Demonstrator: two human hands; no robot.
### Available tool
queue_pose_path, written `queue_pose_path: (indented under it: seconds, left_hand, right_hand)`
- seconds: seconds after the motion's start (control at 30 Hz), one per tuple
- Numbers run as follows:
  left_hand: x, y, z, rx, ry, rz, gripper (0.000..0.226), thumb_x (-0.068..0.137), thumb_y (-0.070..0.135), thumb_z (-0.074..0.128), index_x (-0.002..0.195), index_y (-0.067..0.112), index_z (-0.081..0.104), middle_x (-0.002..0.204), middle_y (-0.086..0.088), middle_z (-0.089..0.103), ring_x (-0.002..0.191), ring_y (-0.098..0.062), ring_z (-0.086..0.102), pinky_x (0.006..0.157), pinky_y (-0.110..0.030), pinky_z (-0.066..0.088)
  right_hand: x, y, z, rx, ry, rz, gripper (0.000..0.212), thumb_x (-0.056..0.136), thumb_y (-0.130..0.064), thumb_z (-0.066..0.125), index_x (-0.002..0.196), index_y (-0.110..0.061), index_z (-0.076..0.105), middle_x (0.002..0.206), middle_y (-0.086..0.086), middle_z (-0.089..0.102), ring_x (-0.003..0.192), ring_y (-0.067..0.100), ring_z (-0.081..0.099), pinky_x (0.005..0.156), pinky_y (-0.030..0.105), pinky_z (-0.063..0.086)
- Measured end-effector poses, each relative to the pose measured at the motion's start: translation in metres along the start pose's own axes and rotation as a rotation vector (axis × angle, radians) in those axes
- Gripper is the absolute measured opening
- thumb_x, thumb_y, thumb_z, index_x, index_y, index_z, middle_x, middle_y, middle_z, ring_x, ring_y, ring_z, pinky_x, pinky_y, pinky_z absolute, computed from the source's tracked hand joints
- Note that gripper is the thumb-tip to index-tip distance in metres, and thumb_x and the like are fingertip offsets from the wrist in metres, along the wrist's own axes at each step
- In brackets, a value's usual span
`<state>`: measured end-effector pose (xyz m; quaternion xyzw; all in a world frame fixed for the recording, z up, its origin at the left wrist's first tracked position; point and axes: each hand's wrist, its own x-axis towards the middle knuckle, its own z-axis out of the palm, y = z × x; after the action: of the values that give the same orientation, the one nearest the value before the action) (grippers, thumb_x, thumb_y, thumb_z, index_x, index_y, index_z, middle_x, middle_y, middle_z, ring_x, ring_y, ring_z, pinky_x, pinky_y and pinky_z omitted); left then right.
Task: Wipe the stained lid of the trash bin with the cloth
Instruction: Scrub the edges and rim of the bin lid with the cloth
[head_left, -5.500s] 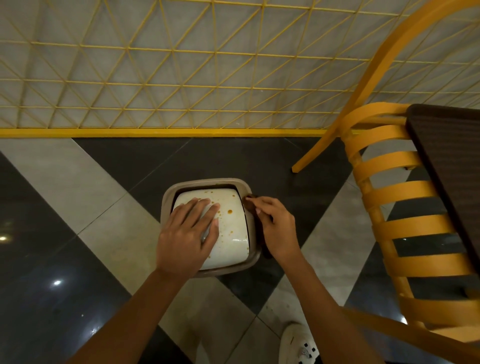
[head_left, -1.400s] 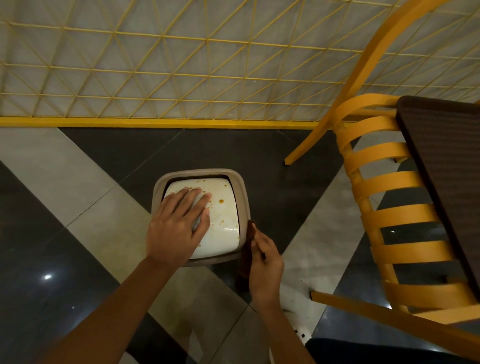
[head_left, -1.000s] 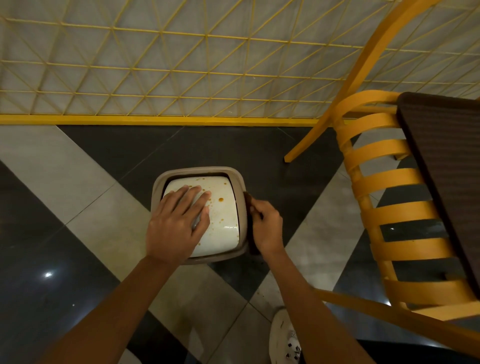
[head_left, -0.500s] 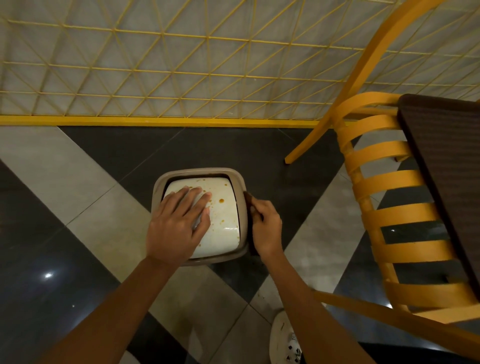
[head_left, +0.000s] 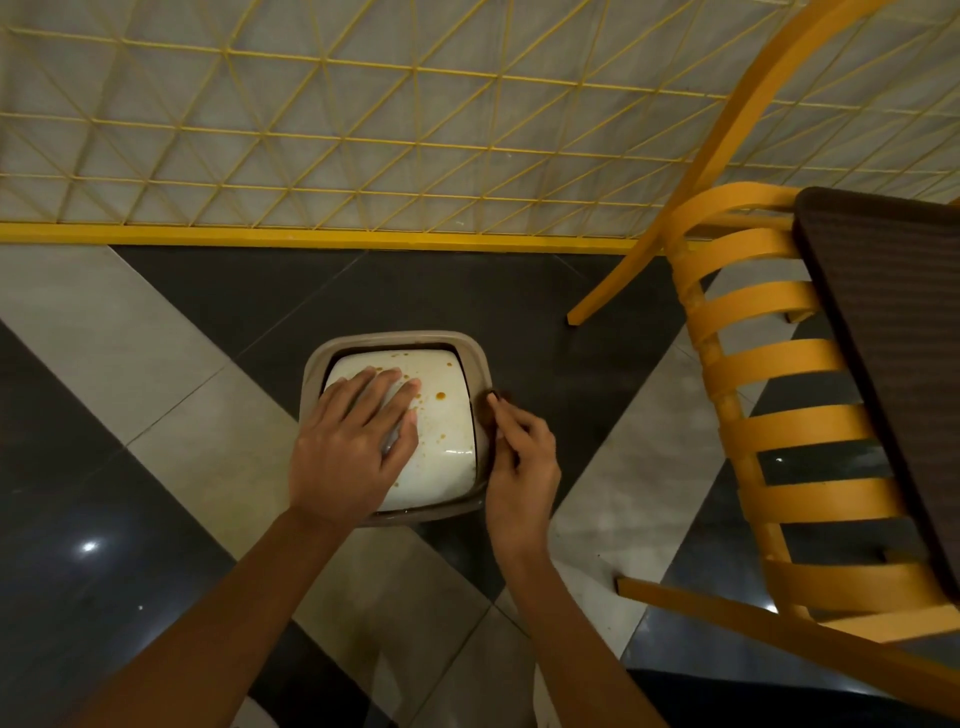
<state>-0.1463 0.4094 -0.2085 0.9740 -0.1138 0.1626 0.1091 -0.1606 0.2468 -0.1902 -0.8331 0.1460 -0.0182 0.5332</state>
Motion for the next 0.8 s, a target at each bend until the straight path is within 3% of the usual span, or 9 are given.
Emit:
queue_pose_path:
  seconds: [0.07,0.2,0.3,0.47,0.57,0.67,0.8]
  left_hand:
    - [-0.001,0.000,-0.001,0.009,0.004,0.002,0.043,0.096,0.036,0.034,0.121,0.013,0.060,0.120,-0.010,0.063,0.112,-0.027,0.057,0.096,-0.040,0.044]
    - [-0.001,0.000,-0.001,0.009,-0.019,-0.001,0.045,0.097,0.038,0.031,0.122,0.013,0.059,0.121,-0.010,0.063,0.113,-0.027,0.057,0.095,-0.041,0.045]
    - [0.000,0.000,-0.002,0.009,-0.020,-0.010,0.046,0.097,0.038,0.030,0.122,0.013,0.060,0.121,-0.009,0.063,0.113,-0.027,0.057,0.095,-0.040,0.045]
    - [0.001,0.000,0.000,0.000,0.005,-0.003,0.042,0.096,0.035,0.035,0.121,0.013,0.061,0.120,-0.009,0.063,0.112,-0.026,0.057,0.095,-0.040,0.046]
    - [0.000,0.001,-0.001,0.007,0.006,-0.004,0.042,0.095,0.035,0.036,0.121,0.013,0.061,0.120,-0.009,0.063,0.112,-0.027,0.057,0.095,-0.042,0.047]
    - [0.000,0.001,-0.001,0.004,-0.005,-0.004,0.042,0.095,0.036,0.035,0.122,0.013,0.060,0.121,-0.009,0.063,0.113,-0.027,0.057,0.096,-0.041,0.046]
    - [0.000,0.000,-0.001,0.005,-0.023,-0.007,0.044,0.096,0.037,0.034,0.122,0.013,0.059,0.121,-0.009,0.063,0.114,-0.027,0.056,0.096,-0.041,0.046]
  right_hand:
    - [-0.012,0.004,0.000,-0.023,0.027,-0.048,0.042,0.090,-0.001,0.047,0.121,-0.028,0.052,0.118,-0.011,0.048,0.108,-0.019,0.037,0.099,0.003,0.030]
    - [-0.048,0.028,0.000,-0.018,0.093,-0.037,0.049,0.086,0.002,0.051,0.123,-0.030,0.048,0.120,-0.012,0.049,0.114,-0.004,0.044,0.103,0.017,0.039]
    - [-0.051,0.027,0.003,-0.006,0.111,-0.008,0.047,0.087,0.002,0.050,0.123,-0.029,0.048,0.119,-0.014,0.046,0.113,-0.003,0.044,0.104,0.023,0.039]
    - [-0.019,0.009,0.004,-0.031,0.093,-0.134,0.042,0.088,0.000,0.050,0.121,-0.026,0.053,0.119,-0.013,0.045,0.113,-0.019,0.035,0.102,0.005,0.030]
    - [-0.029,0.018,0.005,-0.038,0.140,-0.143,0.043,0.087,0.002,0.051,0.122,-0.021,0.054,0.117,-0.021,0.043,0.114,-0.016,0.037,0.102,0.006,0.030]
    - [-0.045,0.034,0.010,0.011,0.193,0.004,0.043,0.087,0.004,0.050,0.121,-0.022,0.052,0.112,-0.028,0.042,0.107,-0.011,0.046,0.100,0.011,0.038]
    - [-0.052,0.042,0.013,0.074,0.176,0.176,0.034,0.088,0.002,0.050,0.115,-0.013,0.061,0.105,-0.022,0.051,0.099,-0.006,0.049,0.100,0.029,0.044]
